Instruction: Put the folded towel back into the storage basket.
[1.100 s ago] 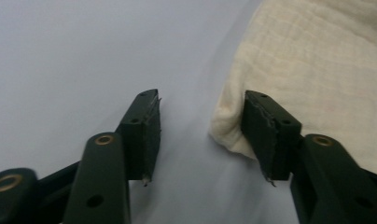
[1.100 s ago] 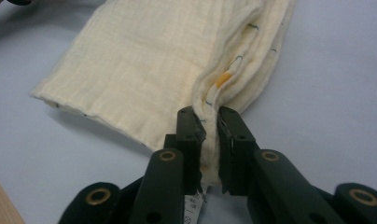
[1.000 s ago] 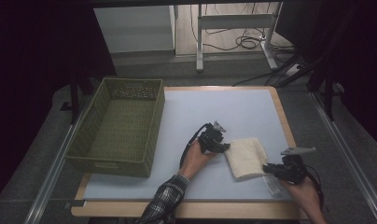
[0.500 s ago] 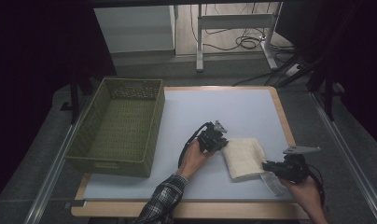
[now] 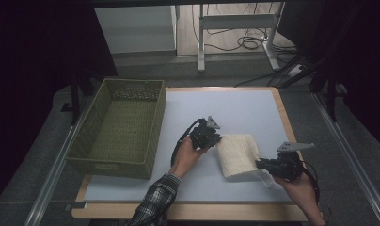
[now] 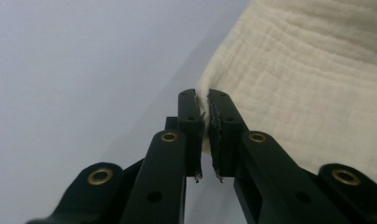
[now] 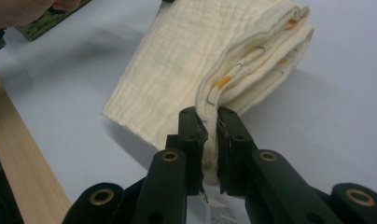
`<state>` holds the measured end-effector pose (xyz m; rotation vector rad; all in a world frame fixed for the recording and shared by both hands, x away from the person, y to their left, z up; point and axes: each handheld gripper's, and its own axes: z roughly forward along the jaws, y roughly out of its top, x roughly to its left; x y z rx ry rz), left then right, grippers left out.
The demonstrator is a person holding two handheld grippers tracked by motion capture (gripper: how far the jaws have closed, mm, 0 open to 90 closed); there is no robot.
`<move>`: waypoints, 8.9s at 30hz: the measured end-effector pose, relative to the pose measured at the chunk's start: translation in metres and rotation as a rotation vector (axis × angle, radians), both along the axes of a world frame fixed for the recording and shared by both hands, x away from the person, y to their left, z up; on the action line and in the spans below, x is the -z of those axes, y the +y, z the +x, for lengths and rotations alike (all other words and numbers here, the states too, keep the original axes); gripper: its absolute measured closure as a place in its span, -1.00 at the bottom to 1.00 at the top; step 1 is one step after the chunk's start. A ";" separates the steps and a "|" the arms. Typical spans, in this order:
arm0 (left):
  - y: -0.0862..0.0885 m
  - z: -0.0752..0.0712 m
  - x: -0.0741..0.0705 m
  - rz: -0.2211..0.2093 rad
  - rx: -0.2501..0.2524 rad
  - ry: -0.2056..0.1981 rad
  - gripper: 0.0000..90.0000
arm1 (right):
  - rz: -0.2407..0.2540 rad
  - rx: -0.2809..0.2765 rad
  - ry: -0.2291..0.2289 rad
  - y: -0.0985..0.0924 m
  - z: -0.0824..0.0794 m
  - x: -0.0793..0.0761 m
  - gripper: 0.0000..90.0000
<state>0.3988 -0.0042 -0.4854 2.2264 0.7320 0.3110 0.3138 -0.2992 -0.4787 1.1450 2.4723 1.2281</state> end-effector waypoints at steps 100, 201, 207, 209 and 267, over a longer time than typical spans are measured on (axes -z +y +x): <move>0.230 -0.026 -0.138 0.194 -0.355 -0.026 0.85 | 0.135 -0.310 -0.038 0.225 0.068 -0.092 0.79; 0.299 -0.018 -0.053 0.106 -0.547 0.064 -0.13 | -0.028 -0.327 -0.106 0.376 0.036 -0.053 -0.05; 0.293 -0.017 -0.053 0.078 -0.538 0.070 -0.30 | -0.033 -0.335 -0.129 0.365 0.038 -0.056 -0.23; 0.292 -0.016 -0.053 0.059 -0.532 0.079 -0.34 | -0.030 -0.332 -0.134 0.362 0.039 -0.056 -0.26; 0.179 -0.006 -0.077 -0.077 -0.319 0.117 -0.90 | -0.109 -0.288 -0.145 0.195 0.037 -0.026 -0.76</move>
